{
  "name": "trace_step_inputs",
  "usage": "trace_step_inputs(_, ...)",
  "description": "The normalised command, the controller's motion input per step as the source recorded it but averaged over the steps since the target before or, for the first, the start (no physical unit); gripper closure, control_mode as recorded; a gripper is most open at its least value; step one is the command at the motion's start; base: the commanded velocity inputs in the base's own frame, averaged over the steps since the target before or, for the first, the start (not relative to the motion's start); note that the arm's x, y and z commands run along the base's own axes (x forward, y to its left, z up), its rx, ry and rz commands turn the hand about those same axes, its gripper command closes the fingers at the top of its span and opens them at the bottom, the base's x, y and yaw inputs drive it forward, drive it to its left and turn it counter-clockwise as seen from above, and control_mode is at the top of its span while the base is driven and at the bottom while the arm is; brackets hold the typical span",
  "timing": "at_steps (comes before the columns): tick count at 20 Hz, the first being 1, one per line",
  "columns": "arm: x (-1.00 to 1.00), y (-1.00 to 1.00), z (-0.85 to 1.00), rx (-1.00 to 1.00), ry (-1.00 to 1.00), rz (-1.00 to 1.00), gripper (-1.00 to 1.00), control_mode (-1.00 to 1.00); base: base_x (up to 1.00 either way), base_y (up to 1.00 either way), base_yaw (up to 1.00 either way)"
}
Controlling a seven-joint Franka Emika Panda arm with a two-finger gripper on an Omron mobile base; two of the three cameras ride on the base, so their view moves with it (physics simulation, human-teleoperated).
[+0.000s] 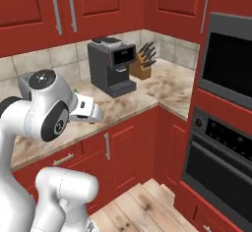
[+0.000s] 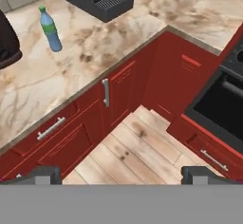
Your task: Place the drinks on the dining counter in a tight cluster.
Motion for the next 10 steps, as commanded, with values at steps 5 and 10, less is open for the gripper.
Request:
trace_step_inputs(5,0.00,0.00,0.00,0.00,0.00,0.00,-1.00,1.00,1.00,-0.10,0.68)
trace_step_inputs(10,0.00,0.00,0.00,0.00,0.00,0.00,-1.00,1.00,0.96,-0.18,0.76)
